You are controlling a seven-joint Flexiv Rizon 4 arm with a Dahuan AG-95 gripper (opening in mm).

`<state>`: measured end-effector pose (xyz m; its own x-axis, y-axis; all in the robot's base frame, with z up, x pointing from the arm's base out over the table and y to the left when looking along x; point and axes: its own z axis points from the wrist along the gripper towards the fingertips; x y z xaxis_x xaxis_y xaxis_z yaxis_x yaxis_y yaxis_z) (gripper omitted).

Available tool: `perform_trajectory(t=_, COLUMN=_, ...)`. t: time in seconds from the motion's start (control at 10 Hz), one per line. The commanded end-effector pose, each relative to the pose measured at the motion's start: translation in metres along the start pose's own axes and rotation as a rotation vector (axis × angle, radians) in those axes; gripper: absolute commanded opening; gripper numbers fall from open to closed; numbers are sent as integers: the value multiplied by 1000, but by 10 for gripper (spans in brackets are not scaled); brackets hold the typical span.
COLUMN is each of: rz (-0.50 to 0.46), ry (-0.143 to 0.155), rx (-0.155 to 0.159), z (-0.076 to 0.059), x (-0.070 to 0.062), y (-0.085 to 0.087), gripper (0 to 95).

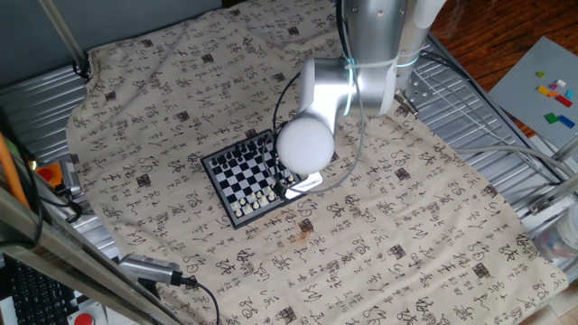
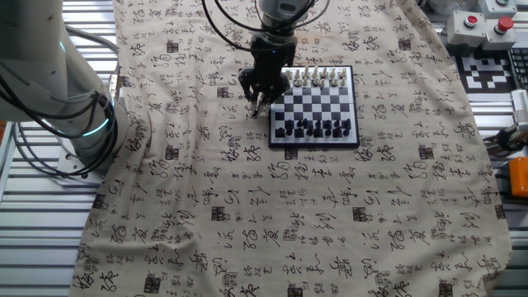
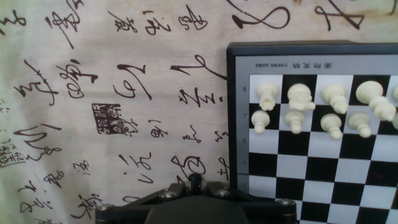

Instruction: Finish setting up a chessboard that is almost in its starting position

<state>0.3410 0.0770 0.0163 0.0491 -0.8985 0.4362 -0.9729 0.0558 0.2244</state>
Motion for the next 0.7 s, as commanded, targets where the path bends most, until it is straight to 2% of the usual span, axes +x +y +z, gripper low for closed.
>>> perform_trajectory(t=0.1, rz=3, ry=-1, rx=-2, z=0, x=1, y=-1, gripper=0)
perform_trajectory(t=0.2, rz=6, ry=-12, rx=-7, z=-3, x=1, y=0, gripper=0)
perform_trajectory(t=0.5, rz=8, ry=-15, rx=-9, z=-9, x=-2, y=3, gripper=0)
perform_trajectory(t=0.6, rz=21, ry=-23, rx=-8, z=-9, x=6, y=2, gripper=0)
perform_trajectory(t=0.7, rz=36, ry=-40, rx=-8, z=-4, x=26, y=-2, gripper=0)
